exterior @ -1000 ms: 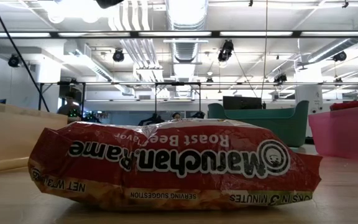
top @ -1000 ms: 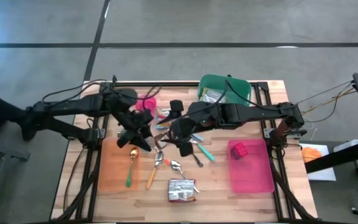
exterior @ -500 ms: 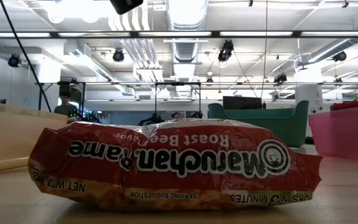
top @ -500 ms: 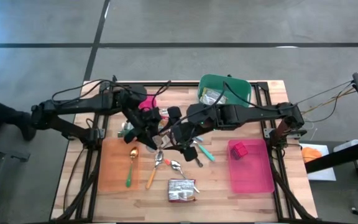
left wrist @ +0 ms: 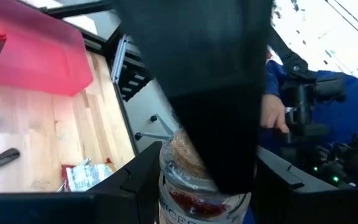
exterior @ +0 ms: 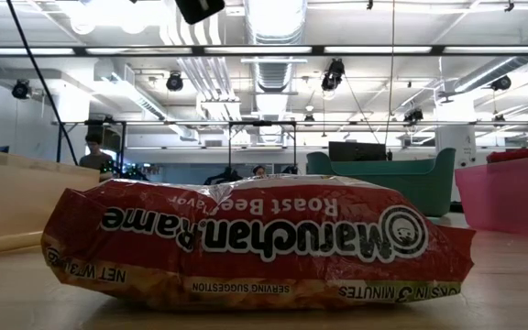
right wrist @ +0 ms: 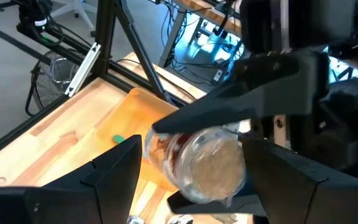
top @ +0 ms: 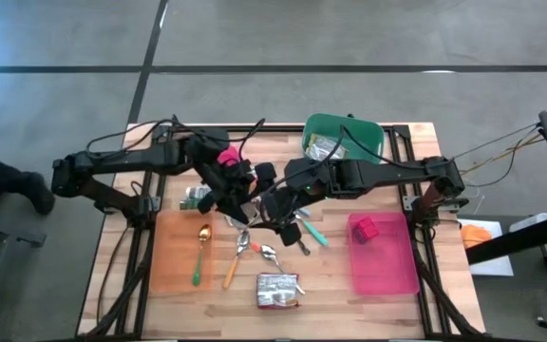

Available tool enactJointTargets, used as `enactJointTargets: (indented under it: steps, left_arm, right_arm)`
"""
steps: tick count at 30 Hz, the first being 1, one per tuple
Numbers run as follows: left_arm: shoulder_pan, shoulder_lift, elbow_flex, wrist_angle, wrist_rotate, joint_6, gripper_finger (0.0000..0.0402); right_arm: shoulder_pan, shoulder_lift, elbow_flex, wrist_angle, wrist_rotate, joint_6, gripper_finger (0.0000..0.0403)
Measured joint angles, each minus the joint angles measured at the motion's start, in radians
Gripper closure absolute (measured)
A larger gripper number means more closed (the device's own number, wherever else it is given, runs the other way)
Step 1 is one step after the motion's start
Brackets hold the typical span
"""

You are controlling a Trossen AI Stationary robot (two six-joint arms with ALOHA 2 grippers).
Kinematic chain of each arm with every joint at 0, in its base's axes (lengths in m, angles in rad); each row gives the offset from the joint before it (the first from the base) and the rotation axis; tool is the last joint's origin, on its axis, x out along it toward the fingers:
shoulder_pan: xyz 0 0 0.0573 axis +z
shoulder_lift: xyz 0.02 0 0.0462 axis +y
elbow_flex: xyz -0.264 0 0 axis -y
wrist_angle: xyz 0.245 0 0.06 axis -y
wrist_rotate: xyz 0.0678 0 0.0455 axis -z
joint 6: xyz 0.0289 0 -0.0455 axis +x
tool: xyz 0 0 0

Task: Pick & Place Food Item
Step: Put the brown seasoning bottle into the pink bin

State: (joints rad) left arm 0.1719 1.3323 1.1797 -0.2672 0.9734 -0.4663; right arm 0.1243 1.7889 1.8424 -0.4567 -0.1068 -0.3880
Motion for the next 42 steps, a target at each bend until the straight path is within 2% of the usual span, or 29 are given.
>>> enactJointTargets:
  steps: [18,27,30,36,42]
  left_arm:
    - [0.027,-0.001,-0.003,0.045,0.028,-0.033,0.0227]
    - [0.038,-0.001,-0.010,-0.024,0.038,-0.019,0.0227]
    - [0.039,0.000,-0.010,-0.040,0.041,0.002,0.0227]
    - [0.039,0.000,-0.010,-0.096,0.056,0.054,0.0227]
    - [0.041,0.000,-0.010,-0.123,0.052,0.074,0.0227]
  right_arm:
    - [-0.012,0.011,-0.023,0.016,-0.018,-0.008,0.0129]
    - [-0.015,0.040,-0.019,0.028,-0.029,-0.005,0.0131]
    - [-0.015,0.044,-0.018,0.027,-0.029,-0.004,0.0157]
    - [-0.015,0.045,-0.018,0.017,-0.031,-0.002,0.0242]
    - [-0.015,0.047,-0.018,0.015,-0.030,-0.001,0.0243]
